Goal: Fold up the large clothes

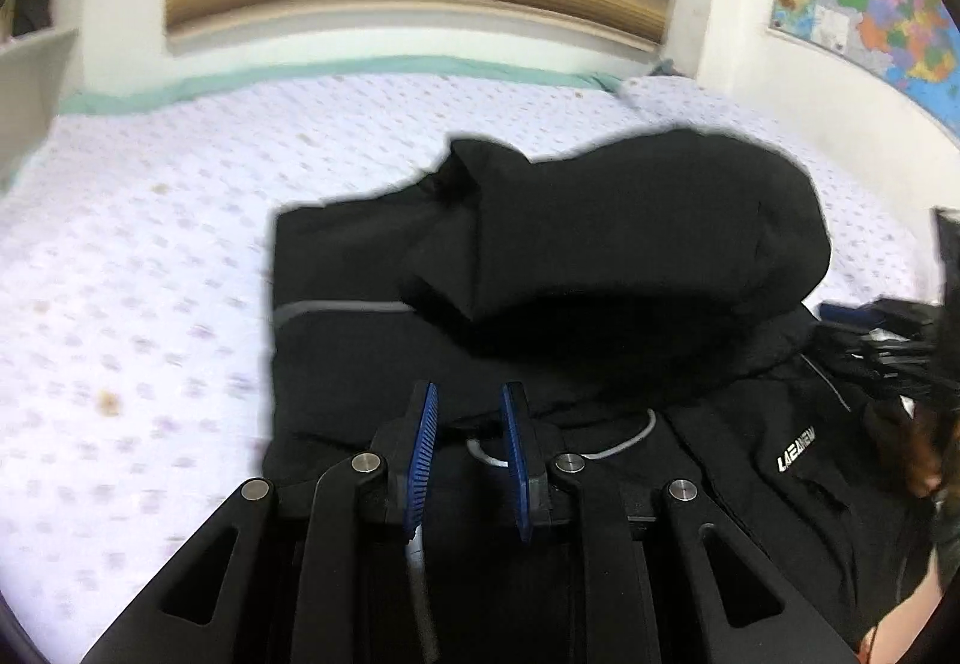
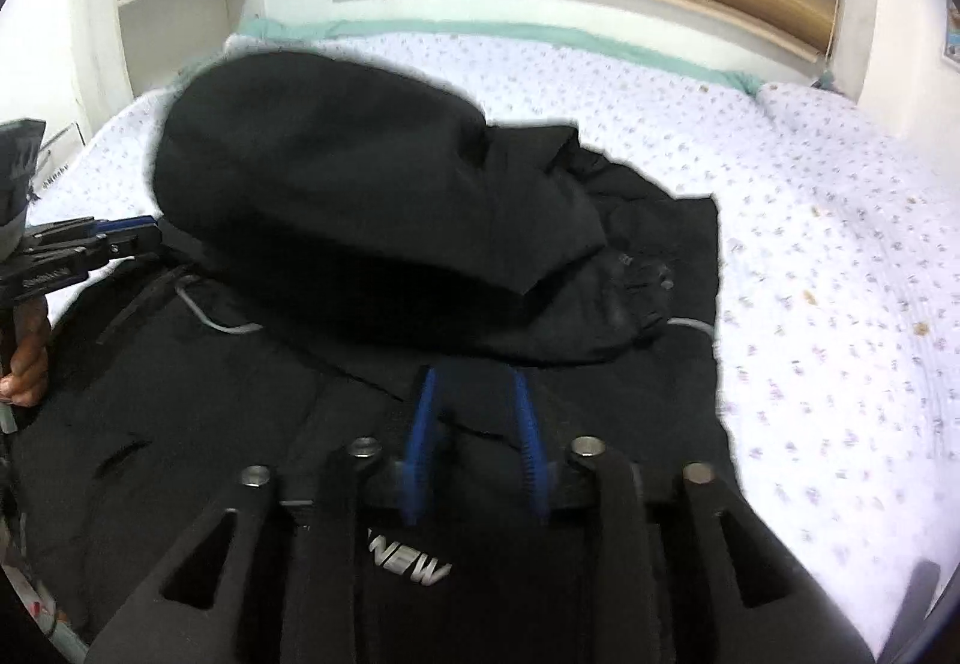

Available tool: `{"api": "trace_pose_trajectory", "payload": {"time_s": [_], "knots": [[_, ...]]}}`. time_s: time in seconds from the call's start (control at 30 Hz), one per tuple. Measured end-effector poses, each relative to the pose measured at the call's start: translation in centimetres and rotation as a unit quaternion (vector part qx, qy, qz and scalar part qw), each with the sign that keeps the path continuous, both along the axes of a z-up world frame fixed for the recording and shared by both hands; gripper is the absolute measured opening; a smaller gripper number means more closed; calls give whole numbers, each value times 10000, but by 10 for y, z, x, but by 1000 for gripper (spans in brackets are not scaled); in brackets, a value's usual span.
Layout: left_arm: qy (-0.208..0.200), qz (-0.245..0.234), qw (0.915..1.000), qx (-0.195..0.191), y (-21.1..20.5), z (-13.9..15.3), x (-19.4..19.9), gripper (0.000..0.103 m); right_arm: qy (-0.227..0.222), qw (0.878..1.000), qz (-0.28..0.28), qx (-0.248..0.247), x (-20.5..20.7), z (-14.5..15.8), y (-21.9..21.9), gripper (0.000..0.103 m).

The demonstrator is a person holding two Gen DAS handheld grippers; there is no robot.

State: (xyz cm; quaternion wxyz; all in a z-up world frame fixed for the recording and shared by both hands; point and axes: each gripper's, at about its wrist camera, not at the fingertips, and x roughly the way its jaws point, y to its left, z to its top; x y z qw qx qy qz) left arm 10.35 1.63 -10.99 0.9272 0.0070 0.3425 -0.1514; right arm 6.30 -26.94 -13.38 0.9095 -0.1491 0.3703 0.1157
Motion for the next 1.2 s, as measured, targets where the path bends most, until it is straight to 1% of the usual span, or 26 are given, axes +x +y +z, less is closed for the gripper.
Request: {"api": "trace_pose_trajectory", "payload": {"time_s": [0.03, 0.1, 0.13, 0.2, 0.23, 0.27, 0.3, 0.33, 0.37, 0.4, 0.47, 0.53, 0.57, 0.6, 0.63, 0.67, 0.7, 0.77, 0.83, 0.9, 0.93, 0.97, 1.03, 1.1, 1.17, 1.2], "knots": [[-75, 71, 9999, 2, 2, 16, -1, 22, -90, 10000, 22, 18, -3, 11, 0, 51], [-148, 150, 9996, -197, 4, 46, 4, 23, -467, 9988, 78, 95, -8, 45, 6, 56], [-96, 178, 9991, -370, 5, 63, 13, 26, -578, 9982, 90, 162, -12, 69, 23, 56], [192, 118, 9970, -745, 3, 84, 35, 44, -616, 9971, 87, 442, 6, 105, 36, 57], [464, 20, 9924, -1140, -1, 94, 54, 45, -531, 9964, 104, 656, 21, 121, 45, 57], [636, -95, 9877, -1425, -2, 96, 67, 45, -385, 9948, 110, 938, 38, 129, 51, 57], [811, -253, 9815, -1718, -6, 97, 82, 45, -250, 9932, 55, 1137, 56, 132, 55, 57], [1039, -446, 9727, -2026, -14, 95, 100, 45, -156, 9922, -17, 1240, 64, 134, 59, 57], [1182, -538, 9682, -2141, -19, 91, 111, 45, -16, 9907, -202, 1343, 87, 130, 62, 57], [1332, -613, 9655, -2153, -27, 82, 122, 45, 49, 9902, -298, 1362, 103, 123, 64, 57], [1623, -648, 9661, -1902, -41, 56, 134, 45, 320, 9893, -285, 1397, 130, 104, 65, 58], [2020, -580, 9630, -1689, -45, 16, 141, 44, 1046, 9858, -303, 1282, 158, 60, 65, 58], [2267, -544, 9589, -1620, -45, -9, 139, 44, 1408, 9818, -318, 1234, 162, 38, 64, 58], [2484, -499, 9539, -1609, -43, -35, 139, 38, 1650, 9785, -328, 1195, 169, 15, 59, 57], [2547, -496, 9501, -1731, -39, -54, 138, 36, 1896, 9753, -322, 1086, 167, -10, 58, 57], [2451, -529, 9500, -1863, -35, -64, 134, 34, 1873, 9764, -273, 1042, 162, -27, 56, 56], [2256, -593, 9519, -1987, -30, -69, 129, 33, 1705, 9791, -225, 1085, 157, -34, 53, 56], [2096, -634, 9515, -2162, -24, -69, 124, 33, 1455, 9825, -177, 1150, 148, -36, 51, 56], [2047, -615, 9537, -2115, -25, -63, 123, 33, 1386, 9833, -179, 1169, 149, -35, 51, 56], [1819, -641, 9624, -1912, -28, -49, 112, 34, 1272, 9852, -74, 1145, 144, -24, 53, 57], [1663, -686, 9667, -1818, -30, -39, 104, 34, 1198, 9864, -12, 1129, 132, -18, 56, 57], [1550, -737, 9687, -1795, -31, -31, 95, 34, 1069, 9880, 71, 1109, 123, -10, 56, 57], [1323, -909, 9663, -2011, -28, -13, 74, 34, 718, 9916, 226, 1048, 103, 9, 59, 59], [1134, -933, 9640, -2215, -22, -1, 58, 38, 493, 9926, 359, 1046, 84, 25, 62, 59], [1068, -836, 9654, -2228, -18, 6, 43, 40, 379, 9930, 448, 1022, 71, 33, 66, 59], [1165, -776, 9669, -2135, -19, 2, 42, 40, 383, 9935, 443, 977, 67, 32, 67, 59]]}}
